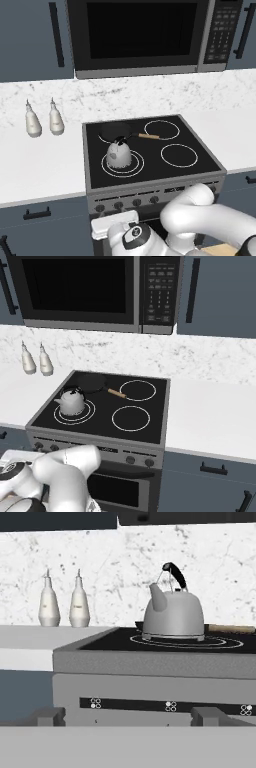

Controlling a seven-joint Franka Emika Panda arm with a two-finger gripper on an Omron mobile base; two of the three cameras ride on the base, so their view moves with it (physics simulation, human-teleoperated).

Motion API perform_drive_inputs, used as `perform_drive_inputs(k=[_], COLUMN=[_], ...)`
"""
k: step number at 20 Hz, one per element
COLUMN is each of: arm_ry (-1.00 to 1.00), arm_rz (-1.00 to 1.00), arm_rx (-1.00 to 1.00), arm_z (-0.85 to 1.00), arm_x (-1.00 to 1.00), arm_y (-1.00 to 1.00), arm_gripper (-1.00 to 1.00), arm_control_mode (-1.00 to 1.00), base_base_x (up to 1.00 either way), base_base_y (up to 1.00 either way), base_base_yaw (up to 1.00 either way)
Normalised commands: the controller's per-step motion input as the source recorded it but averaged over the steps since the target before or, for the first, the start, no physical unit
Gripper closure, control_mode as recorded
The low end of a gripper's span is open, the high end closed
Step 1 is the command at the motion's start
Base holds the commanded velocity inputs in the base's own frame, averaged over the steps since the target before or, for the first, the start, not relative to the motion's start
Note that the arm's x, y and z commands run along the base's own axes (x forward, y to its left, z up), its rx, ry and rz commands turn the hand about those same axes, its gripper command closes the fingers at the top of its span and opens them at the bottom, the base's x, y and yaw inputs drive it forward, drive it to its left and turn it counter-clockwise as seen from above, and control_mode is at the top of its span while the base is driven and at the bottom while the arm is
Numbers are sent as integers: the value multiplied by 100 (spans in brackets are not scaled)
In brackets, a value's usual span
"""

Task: Pick the kettle from the counter and place it on a stove burner. Then turn the burner on.

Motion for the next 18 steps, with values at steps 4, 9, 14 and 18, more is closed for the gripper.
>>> perform_drive_inputs(k=[4, 9, 14, 18], arm_ry=[0, -1, -1, -1], arm_rz=[0, 0, 0, 0], arm_rx=[0, 1, 1, 6], arm_z=[-25, -36, -23, -42], arm_x=[2, 7, 31, 28], arm_y=[20, 32, 0, -1], arm_gripper=[-100, -100, -100, -100], arm_control_mode=[-100, -100, -100, -100], base_base_x=[0, 0, 0, 0], base_base_y=[0, 0, 0, 0], base_base_yaw=[0, 0, 0, 0])
